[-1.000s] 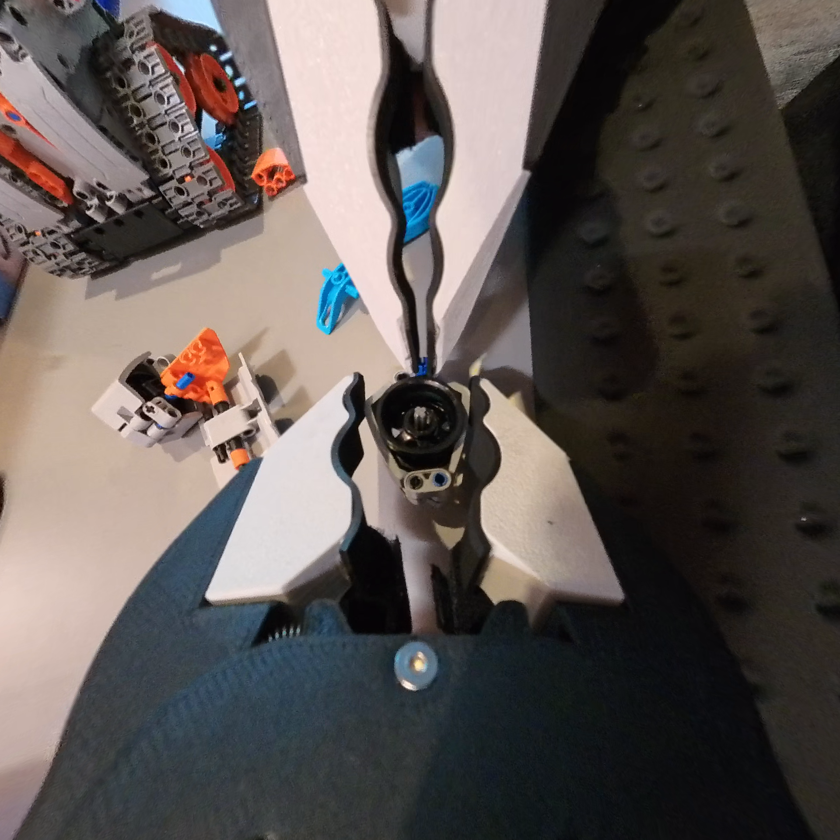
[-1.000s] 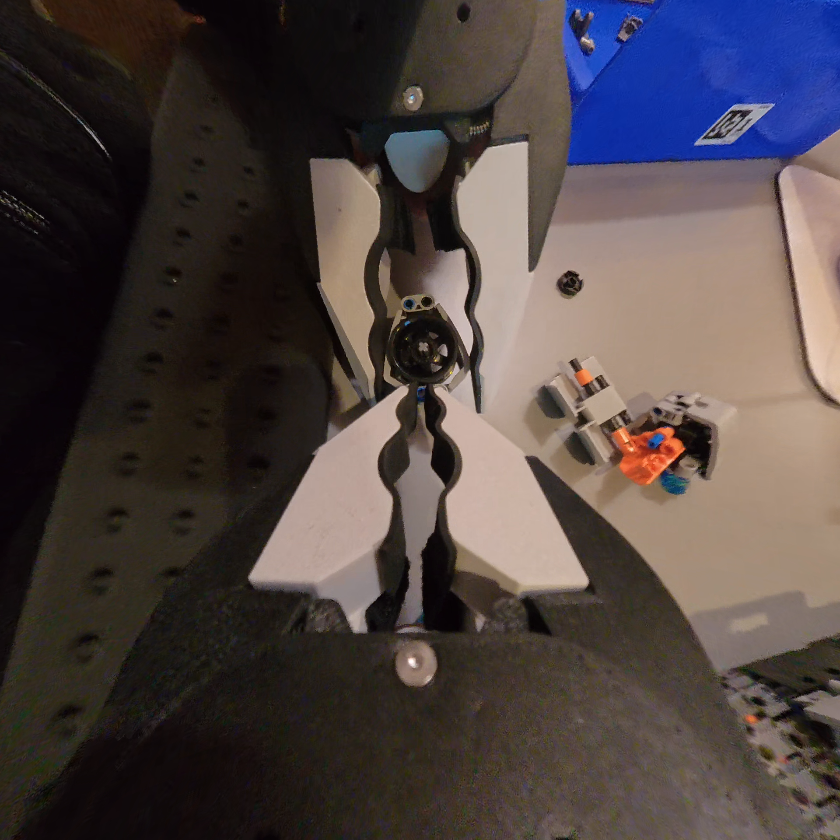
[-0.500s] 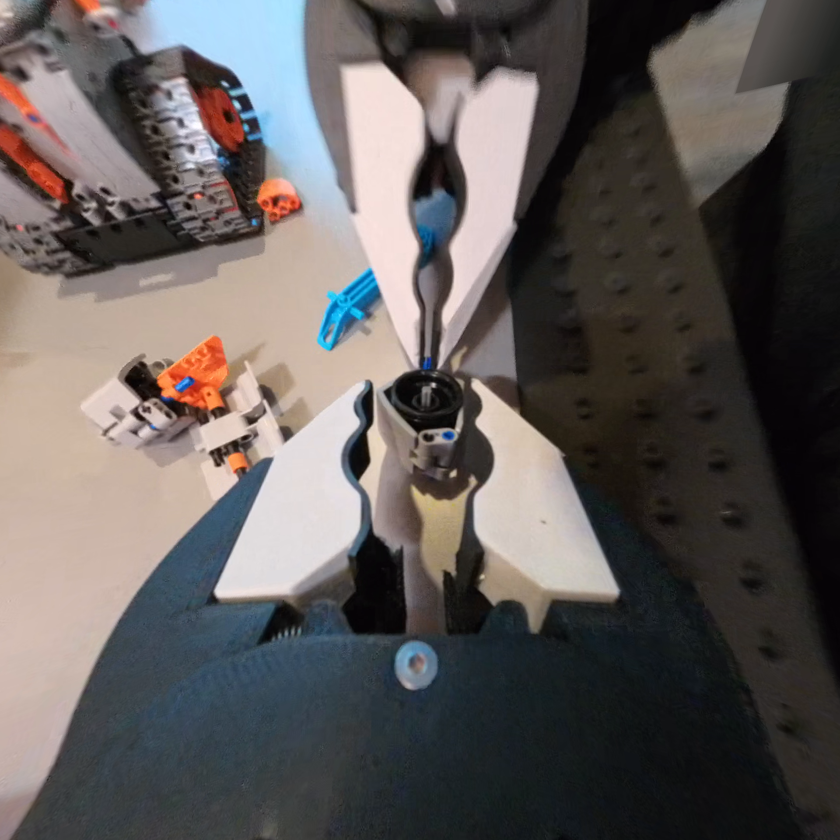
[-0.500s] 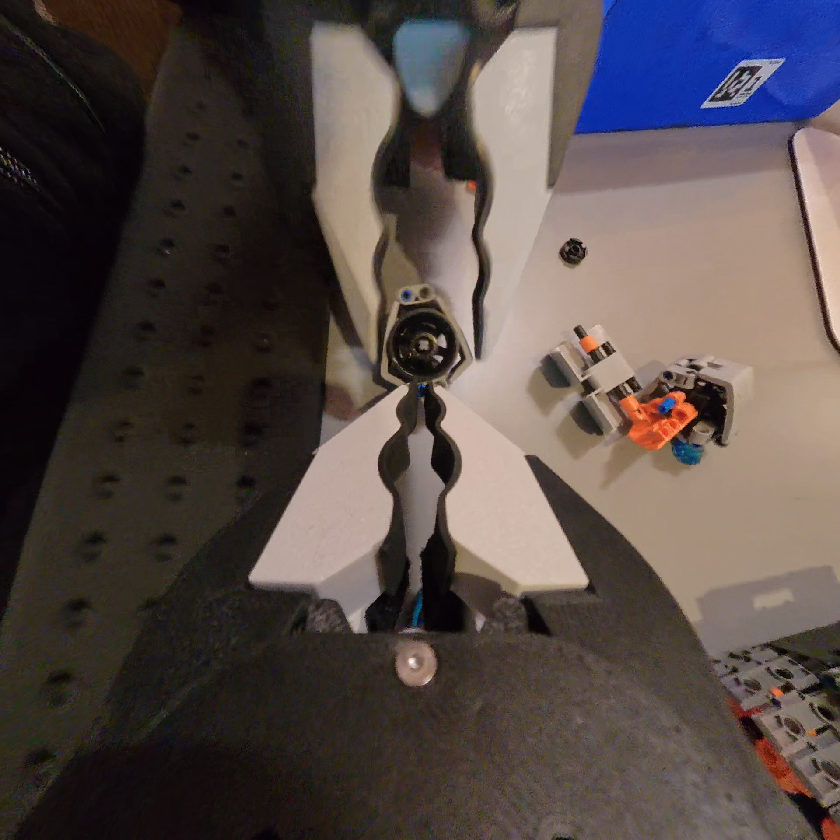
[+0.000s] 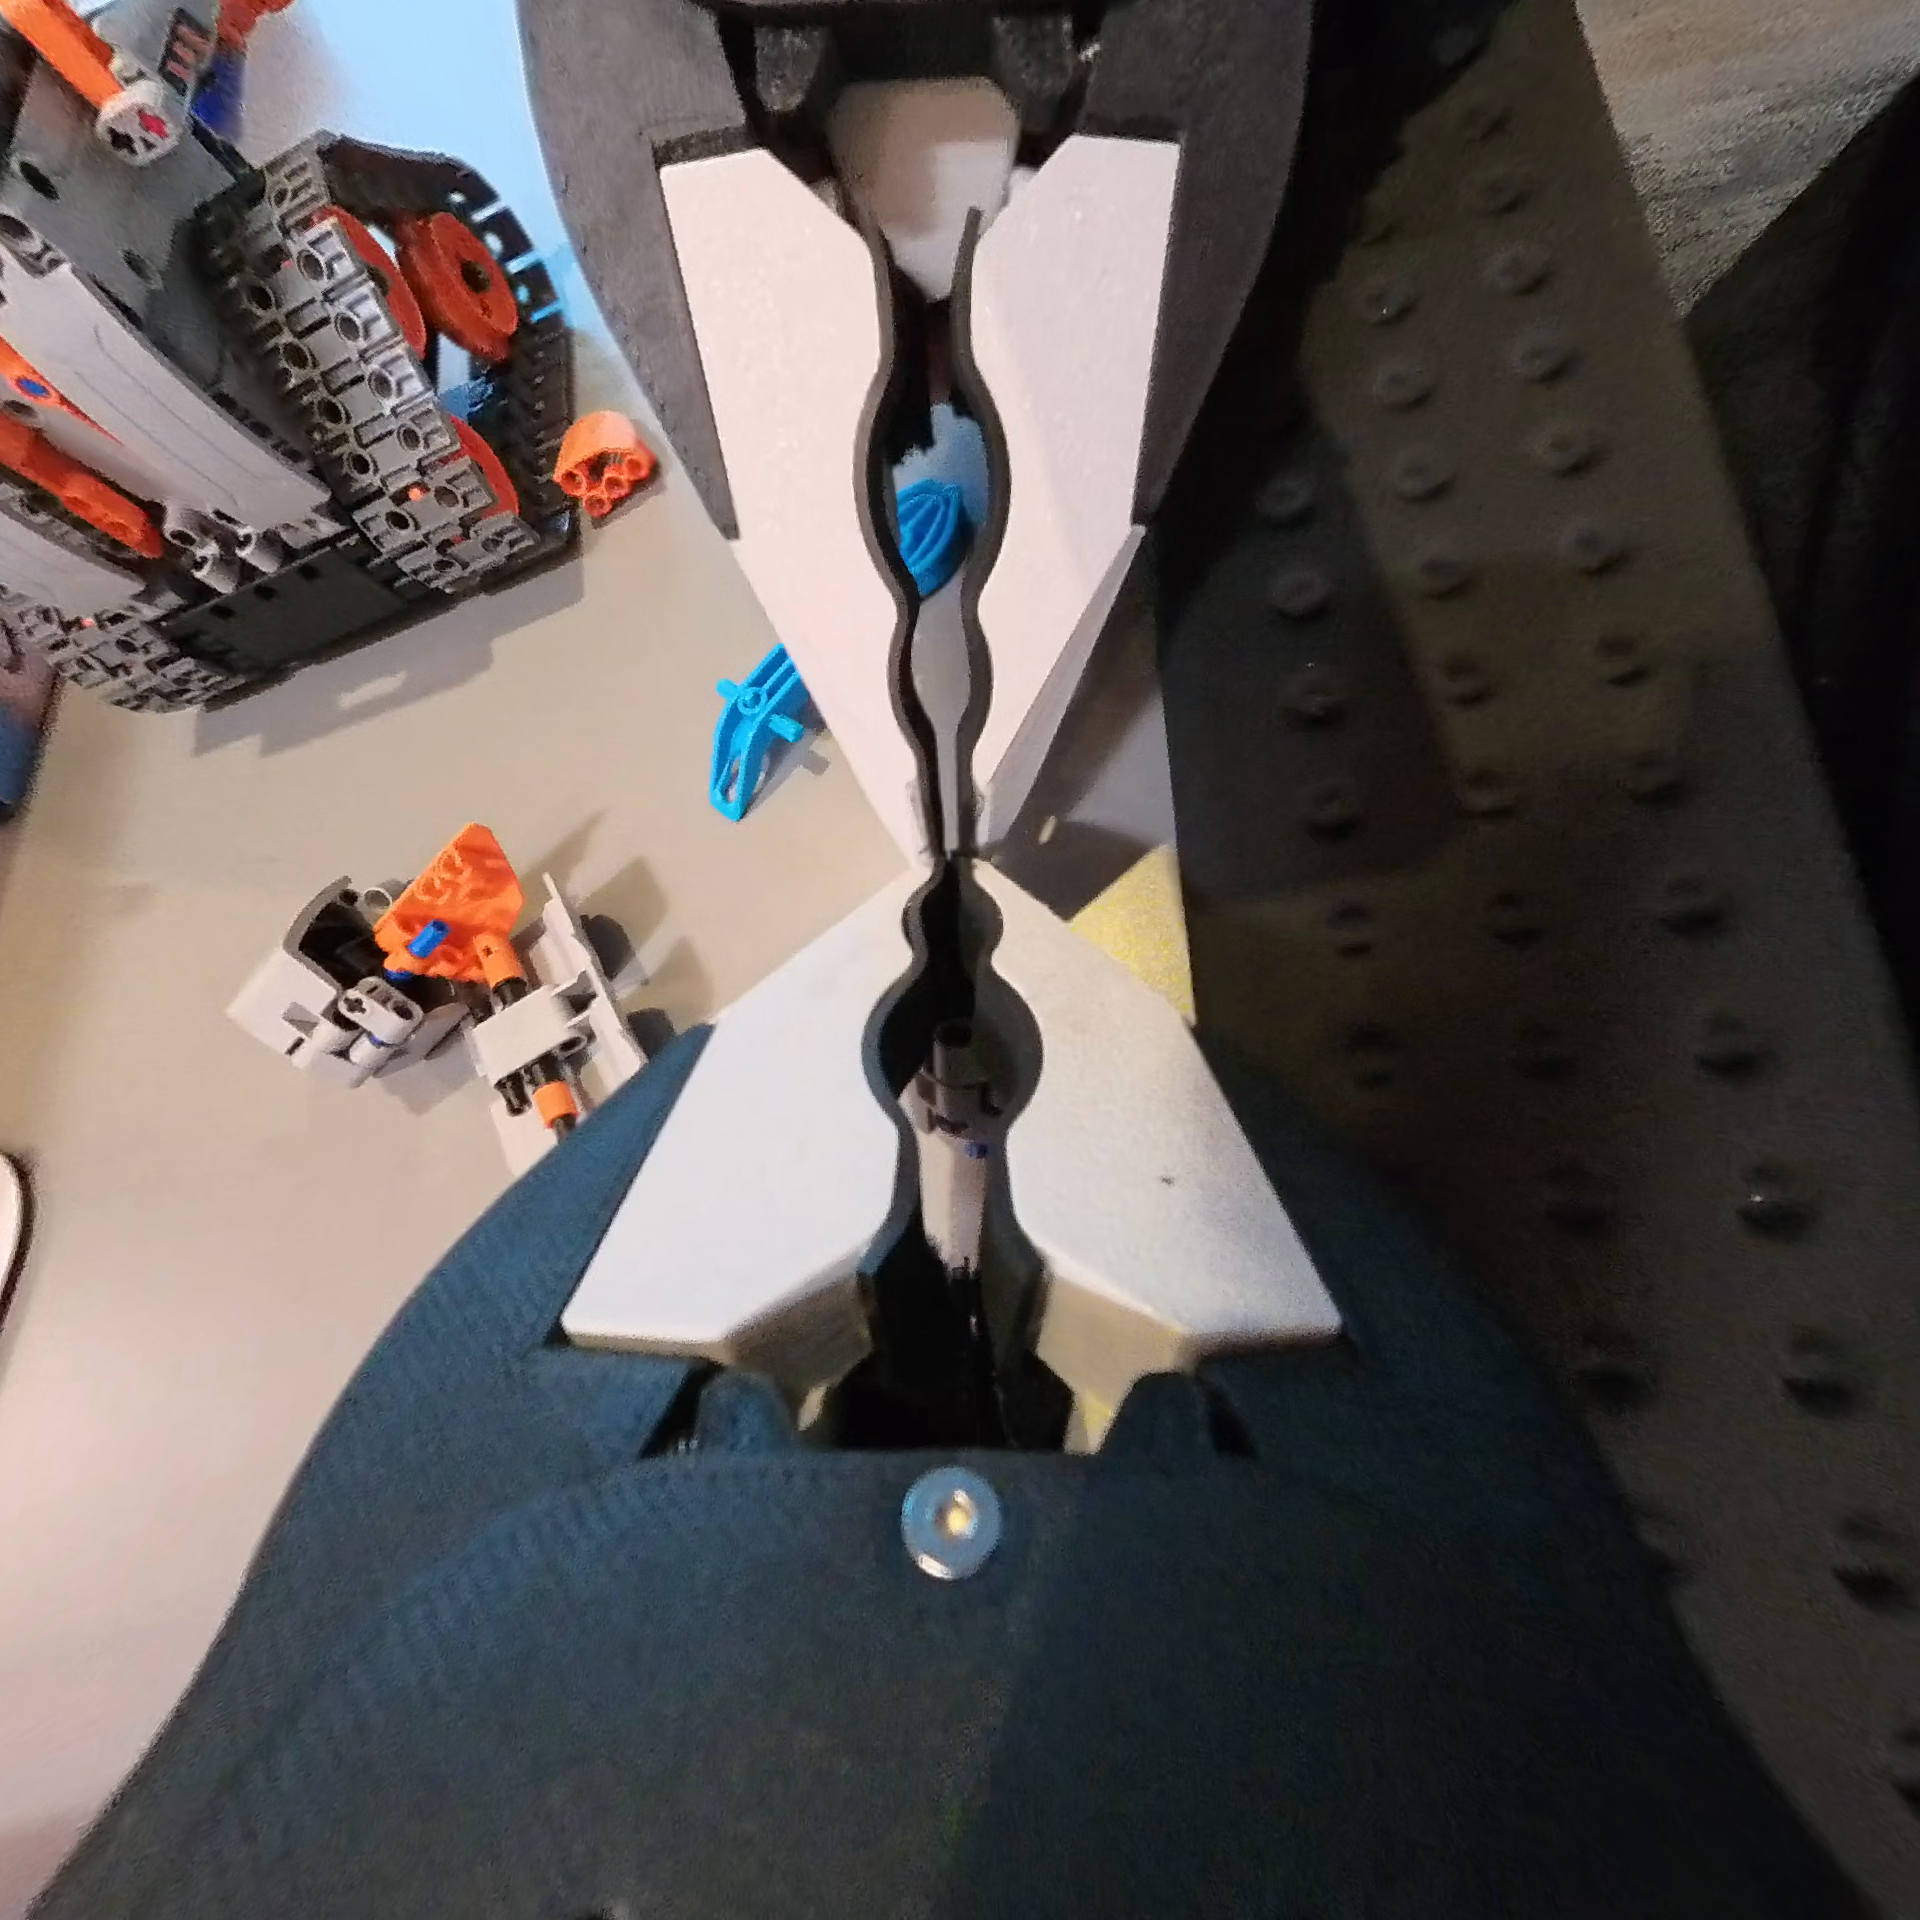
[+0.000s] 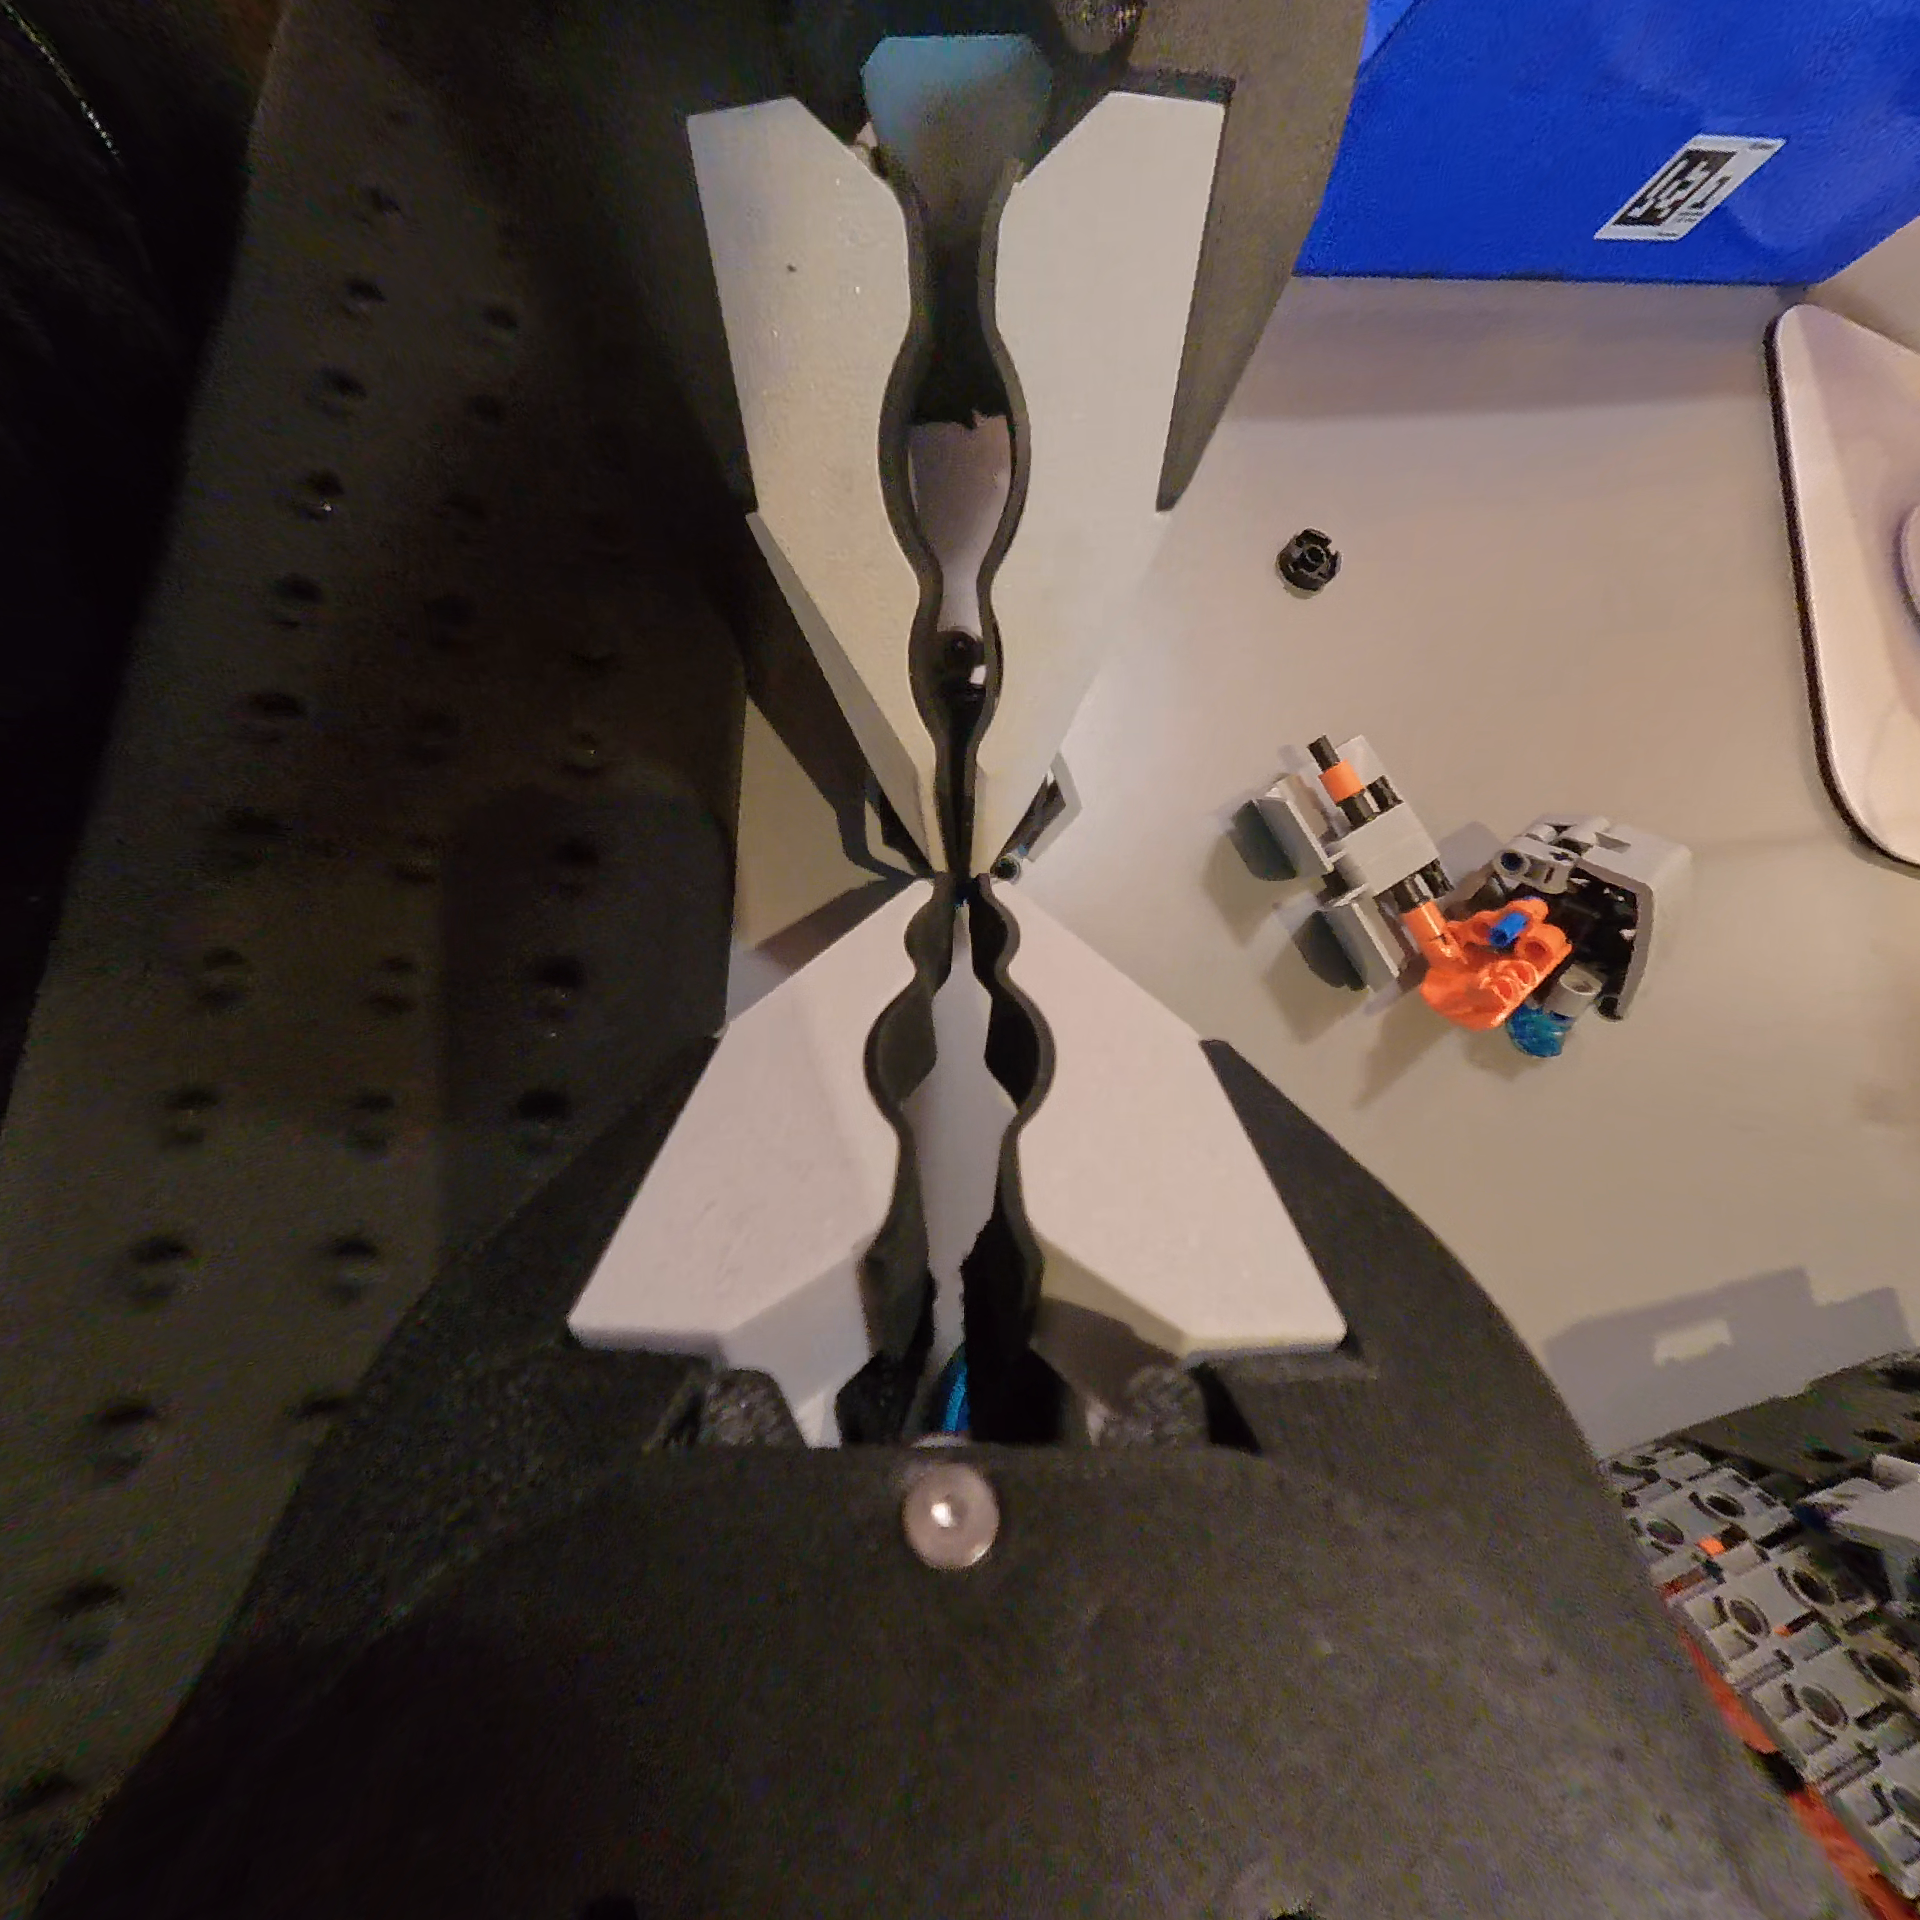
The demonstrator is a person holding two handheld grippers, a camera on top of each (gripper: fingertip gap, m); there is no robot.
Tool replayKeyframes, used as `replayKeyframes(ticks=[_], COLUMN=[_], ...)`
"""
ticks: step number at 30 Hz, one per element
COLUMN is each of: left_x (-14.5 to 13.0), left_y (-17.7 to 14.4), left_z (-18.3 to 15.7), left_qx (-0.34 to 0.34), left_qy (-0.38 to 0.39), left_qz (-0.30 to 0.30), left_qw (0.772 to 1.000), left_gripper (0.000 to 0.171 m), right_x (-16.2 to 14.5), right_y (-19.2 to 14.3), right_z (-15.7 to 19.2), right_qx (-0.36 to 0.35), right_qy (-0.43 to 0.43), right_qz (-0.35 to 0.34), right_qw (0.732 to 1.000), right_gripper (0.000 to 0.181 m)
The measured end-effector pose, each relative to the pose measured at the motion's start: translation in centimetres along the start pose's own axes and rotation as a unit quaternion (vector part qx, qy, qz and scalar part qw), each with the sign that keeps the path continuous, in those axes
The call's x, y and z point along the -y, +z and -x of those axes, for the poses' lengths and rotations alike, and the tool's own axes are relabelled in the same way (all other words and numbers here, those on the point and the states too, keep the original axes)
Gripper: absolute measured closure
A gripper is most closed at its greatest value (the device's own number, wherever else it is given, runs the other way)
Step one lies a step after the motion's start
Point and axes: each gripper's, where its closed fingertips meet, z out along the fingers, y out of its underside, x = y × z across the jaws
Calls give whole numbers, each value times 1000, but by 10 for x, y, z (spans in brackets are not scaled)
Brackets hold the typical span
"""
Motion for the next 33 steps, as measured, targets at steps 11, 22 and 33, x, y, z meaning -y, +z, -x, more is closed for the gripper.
replayKeyframes(ticks=[11,22,33], left_x=[0,3,-1], left_y=[3,9,6], left_z=[0,0,10], left_qx=[33,62,54], left_qy=[32,66,18], left_qz=[-18,-12,-9], left_qw=[999,996,998], left_gripper=[171,171,171], right_x=[-1,-3,-3], right_y=[-3,-11,-28], right_z=[2,3,-4], right_qx=[-27,15,-13], right_qy=[-30,66,60], right_qz=[7,-28,-47], right_qw=[999,997,997], right_gripper=[181,181,181])
